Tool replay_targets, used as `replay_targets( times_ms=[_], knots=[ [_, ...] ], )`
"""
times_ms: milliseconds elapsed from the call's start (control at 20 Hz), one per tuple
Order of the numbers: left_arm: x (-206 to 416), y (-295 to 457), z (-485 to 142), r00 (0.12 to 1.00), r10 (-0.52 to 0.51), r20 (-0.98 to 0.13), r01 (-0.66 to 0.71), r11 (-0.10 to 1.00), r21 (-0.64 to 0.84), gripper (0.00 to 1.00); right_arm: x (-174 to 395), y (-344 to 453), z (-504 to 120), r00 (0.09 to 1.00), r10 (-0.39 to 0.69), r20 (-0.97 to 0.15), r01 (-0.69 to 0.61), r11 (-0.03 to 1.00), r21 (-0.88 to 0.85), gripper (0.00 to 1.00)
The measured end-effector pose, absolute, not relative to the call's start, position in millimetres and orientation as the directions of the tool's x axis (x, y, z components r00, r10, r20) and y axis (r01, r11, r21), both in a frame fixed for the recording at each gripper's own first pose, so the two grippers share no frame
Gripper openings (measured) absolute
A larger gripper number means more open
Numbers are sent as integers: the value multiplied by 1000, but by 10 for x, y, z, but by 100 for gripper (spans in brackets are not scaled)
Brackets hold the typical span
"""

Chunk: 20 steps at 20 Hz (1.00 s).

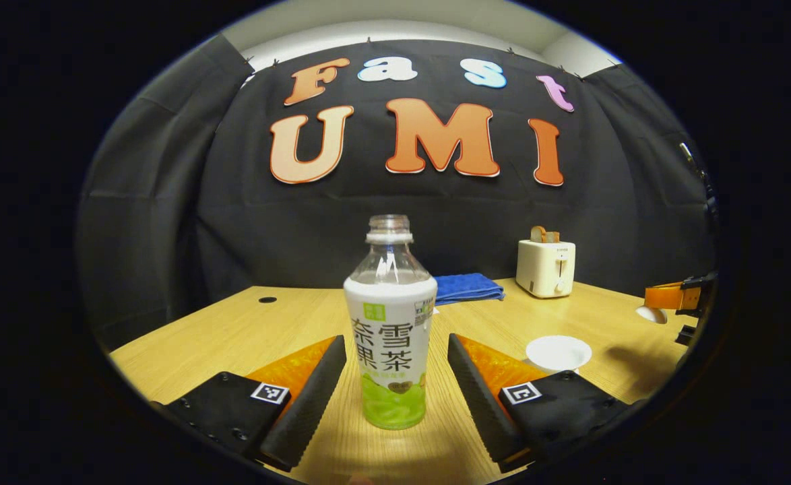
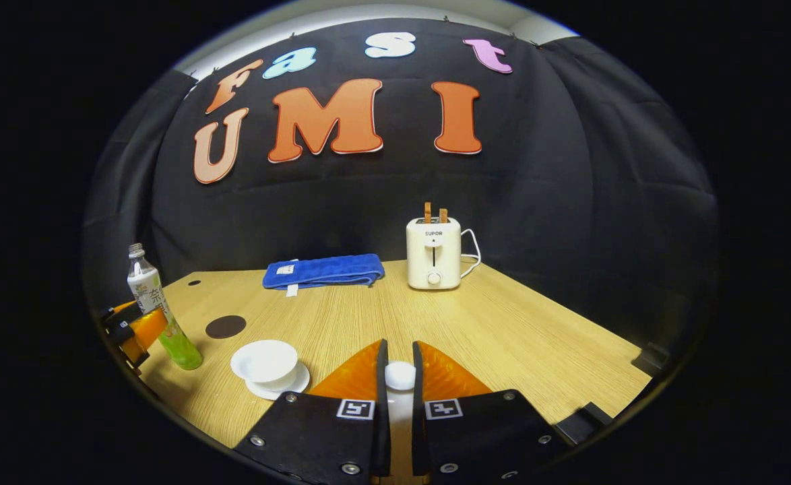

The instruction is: Open the teacup lid with one hand, grasp the water bottle and pour water into the teacup with the other hand; after pouring, place the water bottle on the coaster and then close the teacup lid.

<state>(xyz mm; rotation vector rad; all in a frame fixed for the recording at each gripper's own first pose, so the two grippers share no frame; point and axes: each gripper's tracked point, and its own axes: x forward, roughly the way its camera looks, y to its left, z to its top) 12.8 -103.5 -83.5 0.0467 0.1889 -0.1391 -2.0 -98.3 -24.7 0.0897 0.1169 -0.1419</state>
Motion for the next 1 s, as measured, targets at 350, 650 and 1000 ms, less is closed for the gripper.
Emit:
replay_targets(
  times_ms=[350, 650, 1000],
  knots=[
    [242, -991, -943, 967, -127, -219, 138, 990, 36, 92, -6, -1022, -327, 980, -139, -140, 152, 984, 91, 13],
    [276, -983, -916, 965, -129, -229, 158, 981, 113, 66, -38, -991, -317, 982, -132, -137, 145, 985, 94, 13],
    [309, -1113, -591, 956, -191, -221, 265, 886, 381, 65, -81, -1060, -297, 980, -147, -133, 161, 982, 102, 13]
  ],
)
